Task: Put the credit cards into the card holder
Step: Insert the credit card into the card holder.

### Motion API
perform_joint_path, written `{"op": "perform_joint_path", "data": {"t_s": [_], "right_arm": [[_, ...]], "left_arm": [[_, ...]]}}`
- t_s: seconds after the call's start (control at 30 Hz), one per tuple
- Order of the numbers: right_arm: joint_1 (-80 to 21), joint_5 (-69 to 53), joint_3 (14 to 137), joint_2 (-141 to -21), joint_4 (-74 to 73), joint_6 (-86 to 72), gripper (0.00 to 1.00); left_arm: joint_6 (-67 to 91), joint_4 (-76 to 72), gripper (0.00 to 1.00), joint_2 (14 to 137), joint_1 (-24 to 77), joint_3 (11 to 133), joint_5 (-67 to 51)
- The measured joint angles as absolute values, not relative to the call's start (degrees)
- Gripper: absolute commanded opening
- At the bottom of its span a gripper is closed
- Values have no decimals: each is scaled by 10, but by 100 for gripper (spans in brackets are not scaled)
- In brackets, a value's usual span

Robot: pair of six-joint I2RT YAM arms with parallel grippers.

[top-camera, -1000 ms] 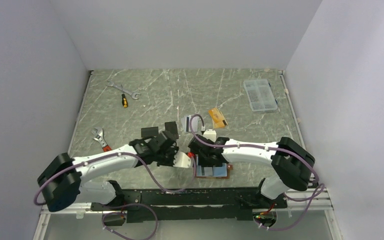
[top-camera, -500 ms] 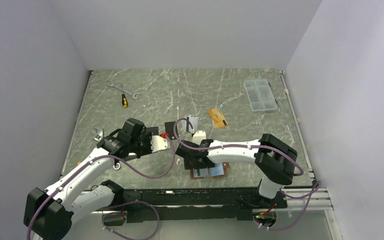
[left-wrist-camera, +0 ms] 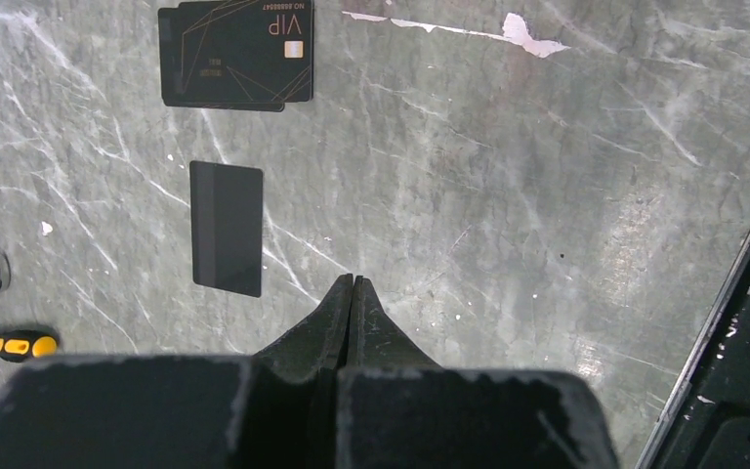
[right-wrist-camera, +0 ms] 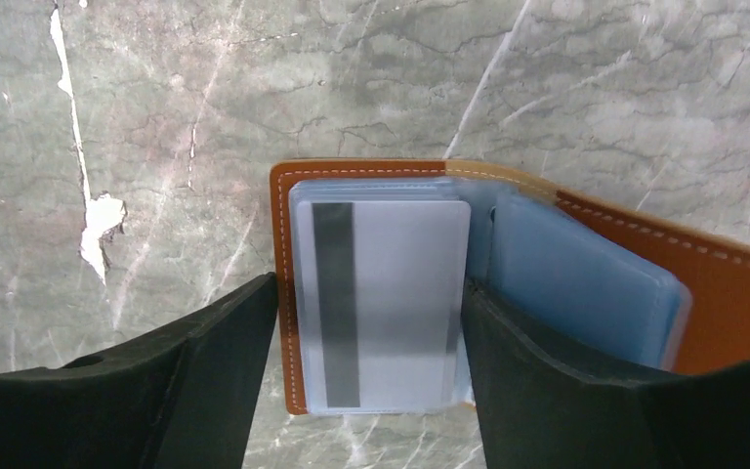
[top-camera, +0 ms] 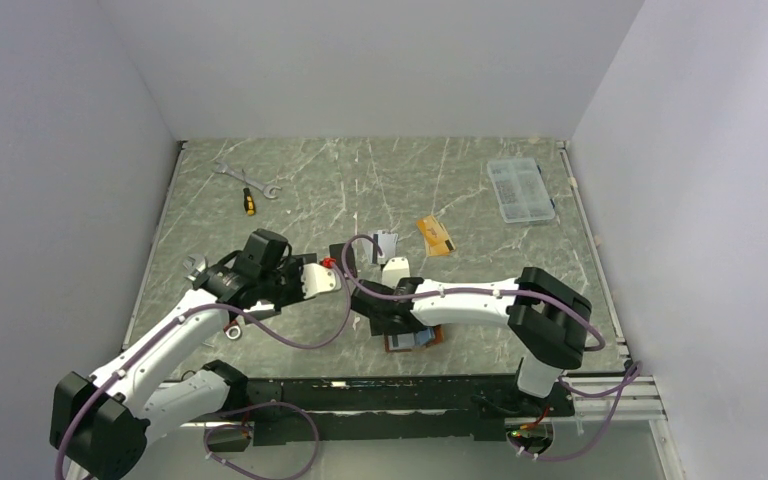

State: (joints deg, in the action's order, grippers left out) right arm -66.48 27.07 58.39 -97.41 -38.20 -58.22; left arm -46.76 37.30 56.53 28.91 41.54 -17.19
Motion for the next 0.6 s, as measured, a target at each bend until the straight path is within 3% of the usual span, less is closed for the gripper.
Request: {"op": "perform_joint_path", "data": {"t_s": [0.13, 0.47, 0.6], "right_arm": [[-664, 268, 584, -971, -381, -575, 84], [-624, 194, 519, -848, -314, -556, 91], [-549, 139, 510, -772, -285, -524, 93]], "left_arm": [[-466, 384, 0, 569, 289, 425, -172], [-457, 403, 0, 596, 289, 464, -172], [-451, 407, 8, 608, 289, 483, -171]]}}
